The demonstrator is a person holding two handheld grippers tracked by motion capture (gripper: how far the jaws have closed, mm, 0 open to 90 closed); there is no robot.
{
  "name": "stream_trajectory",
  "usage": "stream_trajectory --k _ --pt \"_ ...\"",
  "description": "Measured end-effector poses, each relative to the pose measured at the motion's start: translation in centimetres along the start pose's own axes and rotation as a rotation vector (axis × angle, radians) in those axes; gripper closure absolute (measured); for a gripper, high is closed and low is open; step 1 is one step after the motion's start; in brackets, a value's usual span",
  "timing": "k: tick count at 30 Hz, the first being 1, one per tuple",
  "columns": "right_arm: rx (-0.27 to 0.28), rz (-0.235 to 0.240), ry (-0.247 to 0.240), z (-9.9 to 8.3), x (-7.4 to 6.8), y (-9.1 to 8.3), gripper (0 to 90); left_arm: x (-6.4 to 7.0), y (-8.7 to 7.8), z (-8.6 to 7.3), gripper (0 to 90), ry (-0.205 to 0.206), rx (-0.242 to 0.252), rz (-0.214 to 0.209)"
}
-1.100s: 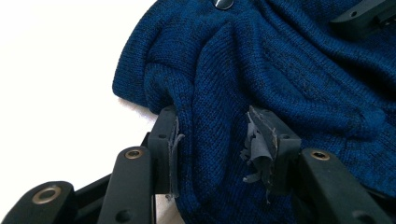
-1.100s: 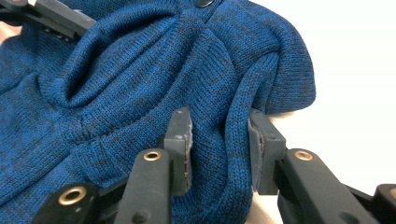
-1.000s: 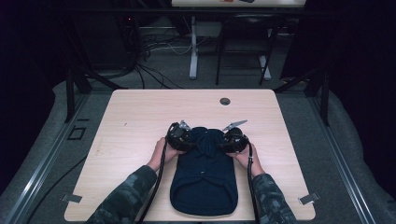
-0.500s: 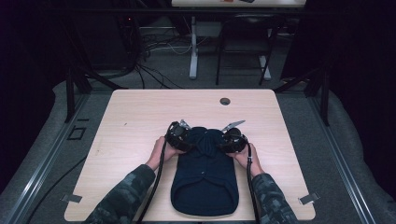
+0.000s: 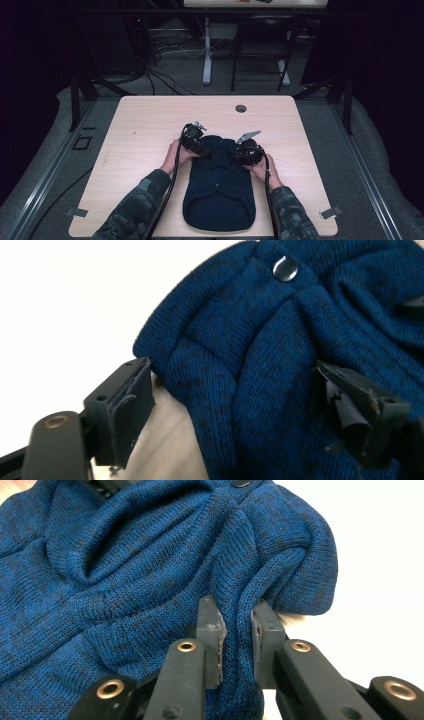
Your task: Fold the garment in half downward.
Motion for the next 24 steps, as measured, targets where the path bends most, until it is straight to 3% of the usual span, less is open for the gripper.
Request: stream_trajectory --k 1,3,5,6,14,16,24 --pt "-0.005 0.001 0.000 0.0 0.0 0.0 78.6 0.0 -0.1 0.0 25.8 0.009 0.011 0.012" --pt "-0.007 0.001 0.001 0.0 0.0 -0.1 78.9 0.2 -0.2 -0.1 40.3 0.027 0.024 0.032" --pt "-0.004 -0.005 -0.003 0.0 -0.1 -0.1 79.1 0.5 -0.3 -0.1 59.4 0.033 0.012 0.026" --pt "-0.004 -0.005 -0.003 0.0 -0.1 -0.1 79.1 0.5 -0.3 -0.1 63.7 0.033 0.012 0.026" --pt "0.039 -0.100 -0.070 0.0 -1.1 -0.7 79.3 1.4 -1.2 -0.5 71.4 0.078 0.053 0.061" --pt "0.053 -0.135 -0.121 0.1 -1.7 -1.3 79.2 1.6 -1.8 -0.6 71.3 0.083 0.082 0.067" --pt "0.112 -0.178 -0.167 0.6 -3.0 -3.1 78.8 2.5 -4.7 -0.8 71.2 0.115 0.158 0.067"
Point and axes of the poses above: each handheld gripper's, and its own axes: y roughly forward along the jaws, z roughly out of its top, x roughly to its right, the point moved 3 cm from there along y, roughly forward along the jaws
